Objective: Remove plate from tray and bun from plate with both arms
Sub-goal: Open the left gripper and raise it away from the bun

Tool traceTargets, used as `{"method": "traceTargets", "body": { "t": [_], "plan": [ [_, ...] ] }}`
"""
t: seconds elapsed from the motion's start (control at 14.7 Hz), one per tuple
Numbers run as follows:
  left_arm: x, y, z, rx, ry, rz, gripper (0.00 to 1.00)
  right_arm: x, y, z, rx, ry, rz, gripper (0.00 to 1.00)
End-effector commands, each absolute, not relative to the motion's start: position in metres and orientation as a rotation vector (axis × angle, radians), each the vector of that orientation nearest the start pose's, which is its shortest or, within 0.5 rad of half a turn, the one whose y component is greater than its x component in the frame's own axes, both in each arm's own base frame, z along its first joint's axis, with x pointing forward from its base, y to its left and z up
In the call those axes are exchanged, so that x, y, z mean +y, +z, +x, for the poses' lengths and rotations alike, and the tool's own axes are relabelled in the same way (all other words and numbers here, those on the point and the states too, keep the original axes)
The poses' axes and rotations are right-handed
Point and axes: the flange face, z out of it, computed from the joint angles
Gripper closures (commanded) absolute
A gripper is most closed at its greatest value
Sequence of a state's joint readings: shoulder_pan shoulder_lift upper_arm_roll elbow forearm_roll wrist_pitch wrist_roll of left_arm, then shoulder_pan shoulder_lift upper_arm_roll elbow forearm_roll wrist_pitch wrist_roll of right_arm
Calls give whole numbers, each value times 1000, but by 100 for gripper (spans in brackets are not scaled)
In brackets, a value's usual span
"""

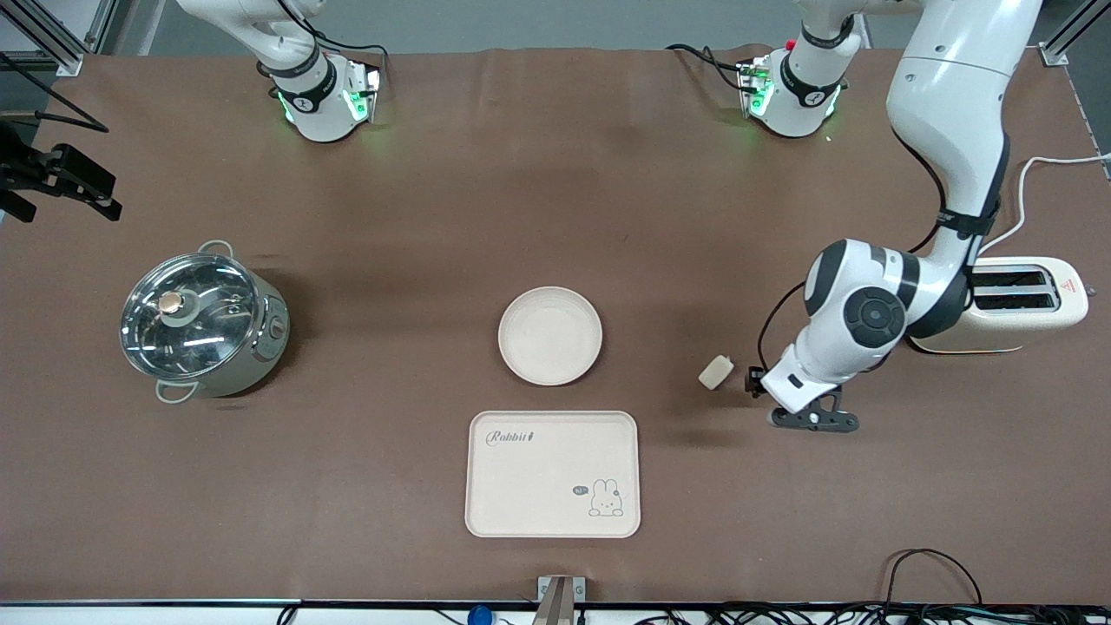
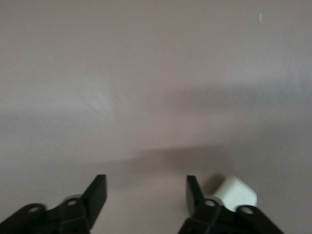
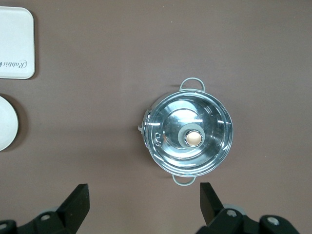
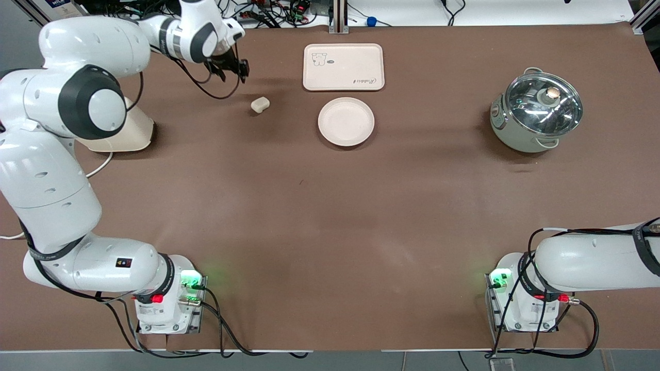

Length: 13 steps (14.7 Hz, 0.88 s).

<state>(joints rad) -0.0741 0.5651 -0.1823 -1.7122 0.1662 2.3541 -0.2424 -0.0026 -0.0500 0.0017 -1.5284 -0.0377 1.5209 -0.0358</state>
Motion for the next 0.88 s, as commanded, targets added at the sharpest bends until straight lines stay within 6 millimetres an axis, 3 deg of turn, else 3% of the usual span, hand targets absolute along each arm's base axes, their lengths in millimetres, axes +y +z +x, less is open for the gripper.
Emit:
{"method": "traceTargets", "body": {
  "t": [0.0, 0.07, 0.14, 0.34, 0.48, 0.61, 0.75, 0.82],
  "plan": [
    [-134, 352, 677, 54, -236, -3138, 0, -4, 670, 534, -53, -67, -3161, 0],
    [-126, 375, 679, -2, -218, -3160, 0, -4, 670, 534, -53, -70, -3163, 0],
    [-104, 401, 680, -54, -183, -3170, 0, -5, 670, 534, -51, -70, -3163, 0],
    [-78, 479, 666, 46, -120, -3158, 0, -3, 671, 534, -55, -72, -3163, 0],
    [-61, 523, 650, 55, -146, -3144, 0, -1, 671, 534, -61, -75, -3161, 0],
    [-45, 553, 631, 90, -97, -3131, 0, -1, 671, 534, -63, -72, -3161, 0],
    [-45, 598, 600, 95, -113, -3114, 0, -1, 671, 534, -61, -75, -3161, 0],
    [-38, 611, 590, 89, -100, -3104, 0, -1, 671, 534, -61, -75, -3161, 0]
  ]
}}
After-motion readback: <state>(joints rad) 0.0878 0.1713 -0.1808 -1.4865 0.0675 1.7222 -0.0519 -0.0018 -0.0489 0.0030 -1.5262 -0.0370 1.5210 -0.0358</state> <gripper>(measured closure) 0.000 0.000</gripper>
